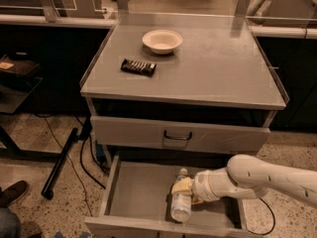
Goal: Place blue plastic bottle into middle drawer
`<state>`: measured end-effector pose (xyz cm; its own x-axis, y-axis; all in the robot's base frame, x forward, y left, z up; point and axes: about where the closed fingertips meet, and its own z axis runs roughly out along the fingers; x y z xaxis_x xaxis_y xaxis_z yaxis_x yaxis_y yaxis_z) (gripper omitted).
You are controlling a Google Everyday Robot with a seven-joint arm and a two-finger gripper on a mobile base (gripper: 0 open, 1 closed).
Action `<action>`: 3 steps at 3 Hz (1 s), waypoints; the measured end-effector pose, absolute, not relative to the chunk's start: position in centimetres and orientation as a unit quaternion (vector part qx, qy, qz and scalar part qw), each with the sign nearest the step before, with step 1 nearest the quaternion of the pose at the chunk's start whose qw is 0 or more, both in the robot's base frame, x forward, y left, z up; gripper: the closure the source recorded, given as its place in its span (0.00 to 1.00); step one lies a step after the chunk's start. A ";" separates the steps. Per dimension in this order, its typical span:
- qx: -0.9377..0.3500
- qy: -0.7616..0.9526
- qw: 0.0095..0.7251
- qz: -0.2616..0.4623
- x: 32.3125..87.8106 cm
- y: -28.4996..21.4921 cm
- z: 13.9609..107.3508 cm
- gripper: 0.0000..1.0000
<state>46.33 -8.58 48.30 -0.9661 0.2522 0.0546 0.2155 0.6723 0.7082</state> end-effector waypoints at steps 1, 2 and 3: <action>0.142 0.908 0.018 0.393 47.1 -8.3 46.4 1.00; 0.146 0.906 0.015 0.397 48.1 -7.9 45.0 1.00; 0.145 0.906 0.017 0.397 49.5 -7.8 44.2 1.00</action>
Offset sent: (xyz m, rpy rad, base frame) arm 0.0332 0.0077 -0.0511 0.0412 0.0297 -0.0367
